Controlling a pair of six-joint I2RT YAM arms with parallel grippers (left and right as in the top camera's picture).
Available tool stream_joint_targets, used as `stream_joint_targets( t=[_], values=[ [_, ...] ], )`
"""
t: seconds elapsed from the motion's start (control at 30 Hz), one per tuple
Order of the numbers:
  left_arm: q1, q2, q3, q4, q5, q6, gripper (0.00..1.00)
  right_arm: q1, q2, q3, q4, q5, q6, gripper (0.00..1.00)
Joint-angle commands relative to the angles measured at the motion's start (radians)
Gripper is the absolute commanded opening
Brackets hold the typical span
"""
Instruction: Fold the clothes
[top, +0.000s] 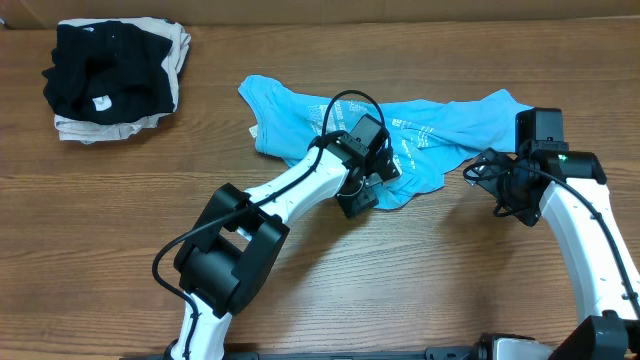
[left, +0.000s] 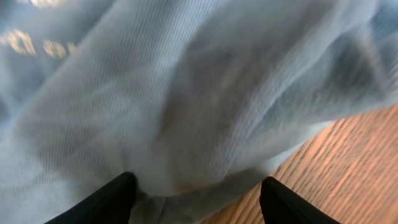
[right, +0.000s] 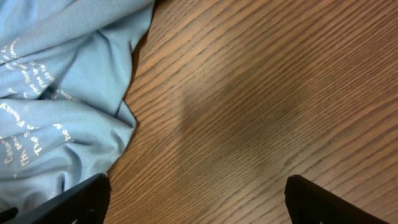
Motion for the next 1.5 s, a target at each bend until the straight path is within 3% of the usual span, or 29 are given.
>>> stream_joint_targets(
  t=[0.0,0.13,0.2,0.37,0.57,0.87,1.0,1.2,1.47],
  values=[
    [0.003,0.000,-0.029,0.007,-0.047,0.012,0.60,-0.006,0.002,0.024,0.002,0.017,-0.003,0.93],
    [0.004,0.000,-0.037,-0.003,-0.055,0.010,0.30,-0.006,0.002,0.024,0.003,0.018,-0.003,0.93],
    [0.004,0.000,-0.037,-0.004,-0.092,-0.021,0.04,-0.006,0.002,0.024,0.003,0.017,-0.003,0.93],
    [0.004,-0.007,-0.011,-0.052,-0.286,-0.127,0.04,-0.006,0.002,0.024,0.003,0.017,-0.003,0.93],
    [0.012,-0.030,0.155,-0.300,-0.458,-0.197,0.04,-0.006,0.002,0.024,0.003,0.017,-0.003,0.92],
    [0.023,-0.090,0.444,-0.590,-0.457,-0.198,0.04,-0.006,0.006,0.019,0.038,0.018,0.004,0.91],
    [0.024,-0.128,0.479,-0.686,-0.464,-0.200,0.04,-0.006,0.031,-0.018,0.163,0.018,0.004,0.83],
    [0.024,-0.187,0.479,-0.736,-0.539,-0.291,0.04,-0.006,0.132,-0.035,0.267,0.022,0.028,0.80],
    [0.024,-0.255,0.479,-0.727,-0.539,-0.300,0.04,-0.006,0.293,-0.035,0.330,0.025,0.084,0.80]
  ],
)
